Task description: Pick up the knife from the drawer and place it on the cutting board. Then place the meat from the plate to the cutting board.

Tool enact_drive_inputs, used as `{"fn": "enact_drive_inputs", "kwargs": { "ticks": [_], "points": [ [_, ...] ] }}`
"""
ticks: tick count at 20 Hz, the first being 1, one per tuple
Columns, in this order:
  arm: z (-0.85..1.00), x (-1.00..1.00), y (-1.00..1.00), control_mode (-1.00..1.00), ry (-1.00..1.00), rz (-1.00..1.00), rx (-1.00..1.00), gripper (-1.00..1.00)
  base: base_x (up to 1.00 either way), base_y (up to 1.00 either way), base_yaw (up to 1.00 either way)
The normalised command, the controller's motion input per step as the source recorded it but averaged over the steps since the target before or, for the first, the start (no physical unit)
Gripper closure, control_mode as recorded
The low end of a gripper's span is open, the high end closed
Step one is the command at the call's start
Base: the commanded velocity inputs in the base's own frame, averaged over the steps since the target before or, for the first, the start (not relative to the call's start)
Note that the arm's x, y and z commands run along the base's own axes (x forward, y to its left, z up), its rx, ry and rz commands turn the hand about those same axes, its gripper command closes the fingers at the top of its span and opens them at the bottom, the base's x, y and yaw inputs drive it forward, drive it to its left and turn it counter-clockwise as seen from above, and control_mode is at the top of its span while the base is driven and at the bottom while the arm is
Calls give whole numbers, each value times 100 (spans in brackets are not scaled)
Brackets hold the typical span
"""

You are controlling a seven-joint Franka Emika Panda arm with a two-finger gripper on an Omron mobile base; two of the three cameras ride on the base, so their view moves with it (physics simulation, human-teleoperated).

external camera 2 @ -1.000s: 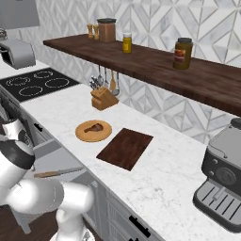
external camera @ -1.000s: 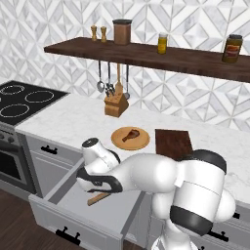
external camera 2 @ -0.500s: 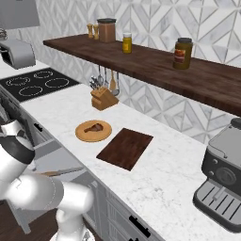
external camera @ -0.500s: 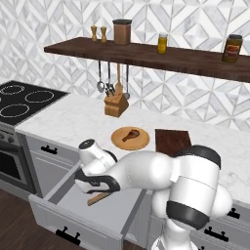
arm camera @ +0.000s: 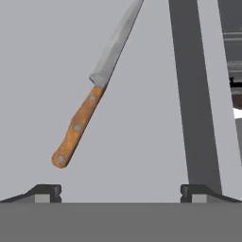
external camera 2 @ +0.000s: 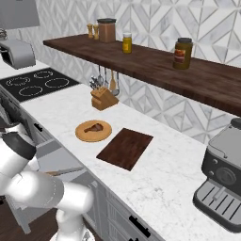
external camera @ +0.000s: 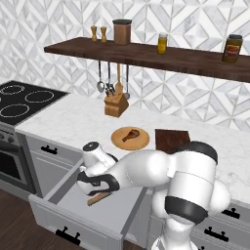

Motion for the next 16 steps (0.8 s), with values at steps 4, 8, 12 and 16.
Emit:
{"fn": "enact_drive_inputs", "kwargs": {
  "ticks": [4, 8, 12, 16],
  "points": [
    [-18, 17, 3, -100, -1, -1, 3, -100, 0, 0, 0],
    [-28, 15, 2, -100, 9, 0, -3, -100, 0, 0, 0],
    [-28, 19, 13, -100, 14, 0, -6, -100, 0, 0, 0],
    [-26, 27, 32, -100, 9, 0, -8, -100, 0, 0, 0]
  ]
}}
